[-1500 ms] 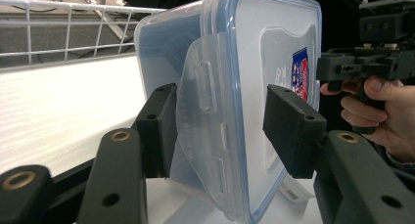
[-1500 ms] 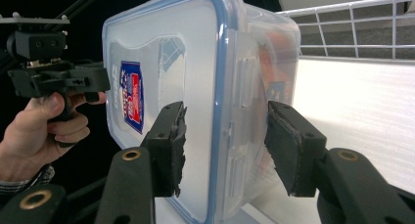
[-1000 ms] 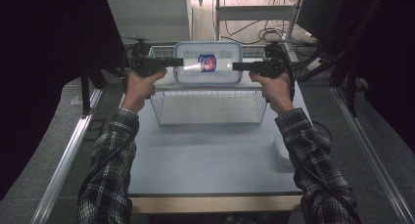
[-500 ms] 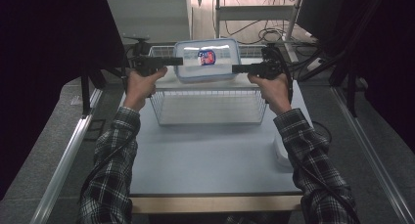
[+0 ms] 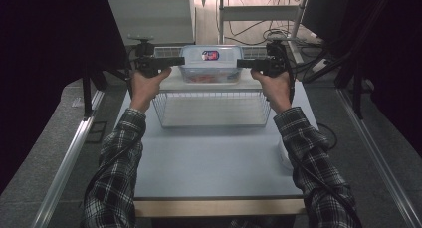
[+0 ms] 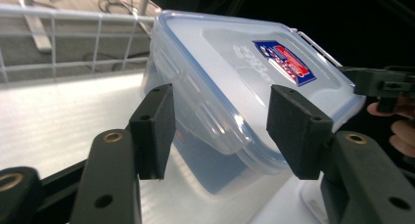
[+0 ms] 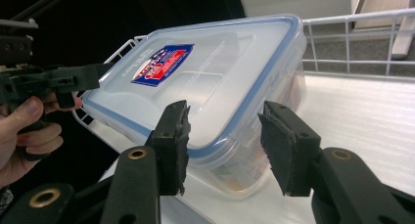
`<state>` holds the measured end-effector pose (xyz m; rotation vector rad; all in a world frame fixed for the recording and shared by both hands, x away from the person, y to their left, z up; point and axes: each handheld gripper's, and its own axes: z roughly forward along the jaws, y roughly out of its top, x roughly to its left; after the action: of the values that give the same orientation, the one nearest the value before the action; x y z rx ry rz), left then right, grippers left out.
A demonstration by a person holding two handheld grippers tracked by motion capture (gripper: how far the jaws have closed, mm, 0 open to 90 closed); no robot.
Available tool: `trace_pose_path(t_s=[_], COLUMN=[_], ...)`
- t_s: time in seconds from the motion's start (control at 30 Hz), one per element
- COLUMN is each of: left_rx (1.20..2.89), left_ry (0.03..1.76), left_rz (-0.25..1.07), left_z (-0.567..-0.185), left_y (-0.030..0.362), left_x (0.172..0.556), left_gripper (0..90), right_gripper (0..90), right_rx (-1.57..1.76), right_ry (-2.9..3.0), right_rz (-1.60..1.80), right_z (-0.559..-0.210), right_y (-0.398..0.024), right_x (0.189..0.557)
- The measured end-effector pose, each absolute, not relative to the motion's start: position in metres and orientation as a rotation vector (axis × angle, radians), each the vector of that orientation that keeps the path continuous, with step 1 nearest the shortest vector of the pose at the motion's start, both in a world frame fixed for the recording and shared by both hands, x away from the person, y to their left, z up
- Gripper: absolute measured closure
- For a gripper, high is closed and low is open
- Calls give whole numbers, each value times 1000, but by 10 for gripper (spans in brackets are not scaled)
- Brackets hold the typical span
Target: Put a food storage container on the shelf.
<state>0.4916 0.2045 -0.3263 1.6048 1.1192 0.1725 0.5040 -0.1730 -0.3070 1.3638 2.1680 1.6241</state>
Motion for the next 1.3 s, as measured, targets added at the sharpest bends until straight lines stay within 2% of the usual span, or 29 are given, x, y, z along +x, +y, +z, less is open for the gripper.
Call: trace_pose_path(t_s=[0.13, 0.8, 1.3], left_rx=[1618, 1710, 1787], left_ry=[1101, 914, 859], left_rz=[188, 274, 316], left_z=[-324, -339, -358], left_y=[205, 201, 188], left_x=[488, 445, 406], left_gripper=[430, 176, 83], right_gripper=[536, 275, 125], right_rx=[1339, 1125, 961], right_ry=[2166, 2223, 2252], right_rz=[1648, 1556, 1444], right_z=[-307, -314, -329], right_y=[-175, -179, -174], right_x=[503, 479, 450])
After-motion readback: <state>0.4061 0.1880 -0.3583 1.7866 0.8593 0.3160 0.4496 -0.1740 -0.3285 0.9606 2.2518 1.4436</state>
